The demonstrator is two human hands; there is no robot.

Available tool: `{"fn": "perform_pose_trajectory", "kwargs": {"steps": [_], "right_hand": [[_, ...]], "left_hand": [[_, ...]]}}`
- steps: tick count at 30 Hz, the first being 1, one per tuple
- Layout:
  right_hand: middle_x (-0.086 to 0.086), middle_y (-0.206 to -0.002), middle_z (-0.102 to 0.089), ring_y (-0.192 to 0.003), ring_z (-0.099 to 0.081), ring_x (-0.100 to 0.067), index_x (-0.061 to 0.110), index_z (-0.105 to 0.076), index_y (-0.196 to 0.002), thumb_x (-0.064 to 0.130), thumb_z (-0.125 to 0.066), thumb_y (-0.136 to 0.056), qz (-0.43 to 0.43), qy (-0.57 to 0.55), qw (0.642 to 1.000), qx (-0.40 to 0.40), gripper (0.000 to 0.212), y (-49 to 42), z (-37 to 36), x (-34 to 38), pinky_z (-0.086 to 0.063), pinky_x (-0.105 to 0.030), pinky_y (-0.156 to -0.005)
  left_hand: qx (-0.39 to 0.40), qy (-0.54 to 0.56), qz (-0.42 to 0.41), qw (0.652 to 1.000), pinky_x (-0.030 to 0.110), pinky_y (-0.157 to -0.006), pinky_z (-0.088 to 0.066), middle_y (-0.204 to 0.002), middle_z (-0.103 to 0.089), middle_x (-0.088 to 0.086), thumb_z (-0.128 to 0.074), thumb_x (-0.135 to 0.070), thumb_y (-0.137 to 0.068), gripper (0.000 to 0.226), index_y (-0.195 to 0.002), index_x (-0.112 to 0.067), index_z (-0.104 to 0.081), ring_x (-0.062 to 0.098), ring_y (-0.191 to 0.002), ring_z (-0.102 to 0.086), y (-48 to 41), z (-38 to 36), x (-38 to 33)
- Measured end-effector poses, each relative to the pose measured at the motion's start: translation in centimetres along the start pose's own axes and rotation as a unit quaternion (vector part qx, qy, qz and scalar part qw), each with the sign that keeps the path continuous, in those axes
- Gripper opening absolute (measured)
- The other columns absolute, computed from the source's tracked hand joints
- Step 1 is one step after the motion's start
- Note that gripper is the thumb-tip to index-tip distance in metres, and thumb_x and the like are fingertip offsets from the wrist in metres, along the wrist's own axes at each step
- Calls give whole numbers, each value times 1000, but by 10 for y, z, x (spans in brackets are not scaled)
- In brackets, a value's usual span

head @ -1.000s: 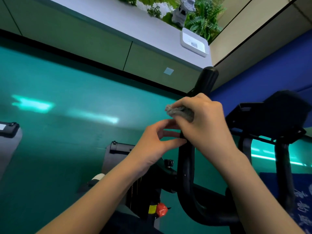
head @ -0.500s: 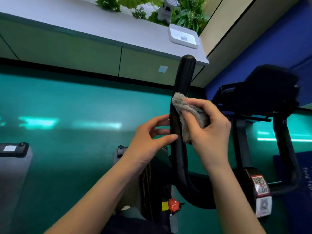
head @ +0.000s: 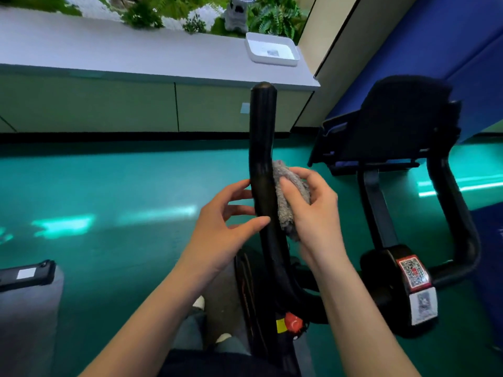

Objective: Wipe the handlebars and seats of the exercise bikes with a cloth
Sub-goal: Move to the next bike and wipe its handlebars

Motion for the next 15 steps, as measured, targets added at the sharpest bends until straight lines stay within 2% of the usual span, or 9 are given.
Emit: {"fn": "perform_pose_trajectory", "kwargs": {"steps": [2, 4, 9, 13, 15], "right_hand": [[3, -87, -70, -81, -66, -10, 22, -65, -91, 13, -65, -89, -18, -1, 998, 55, 10, 5, 7, -5, -52, -26, -72], [1, -90, -70, -83, -65, -11, 24, -66, -90, 15, -67, -87, -45, 8, 994, 96, 10, 10, 17, -10, -50, -26, -72], [-6, -102, -68, -89, -67, -13, 20, -64, -99, 14, -64, -89, -103, -15, 992, 77, 12, -13, 15, -12, -53, -22, -70], [-13, -95, -71, -77, -69, -17, 13, -65, -101, 12, -59, -92, -201, -124, 958, 165, 11, -17, -12, -18, -56, -28, -65], [-14, -91, -71, -74, -69, -19, 9, -64, -103, 11, -60, -90, -223, -175, 939, 194, 14, -13, -11, -18, -57, -28, -63]], "left_hand": [[1, -3, 1, 1000, 18, -71, -54, -110, -65, 3, -72, 3, -74, 56, -124, -15, -55, 8, -85, -66, 0, 0, 0], [3, -4, 4, 1000, 20, -74, -55, -110, -65, 3, -72, 3, -74, 55, -123, -16, -55, 9, -85, -66, -1, 0, -1], [-6, -9, 8, 1000, 18, -74, -54, -110, -65, 0, -72, 2, -74, 56, -123, -17, -56, 8, -86, -66, 0, -1, -1], [-11, 2, 9, 1000, 16, -74, -53, -113, -63, 0, -72, 3, -74, 56, -124, -18, -56, 9, -87, -66, 3, 0, -1], [-14, 4, 10, 1000, 15, -72, -51, -114, -62, 0, -72, 3, -74, 56, -124, -19, -56, 9, -87, -65, 4, 0, 0]]}}
Point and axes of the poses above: each hand's wrist, its own y-axis away from the middle knuckle, its own z-axis out of the back of the hand, x = y × z, the point moved 5 cm from there along -y, towards the middle knuckle
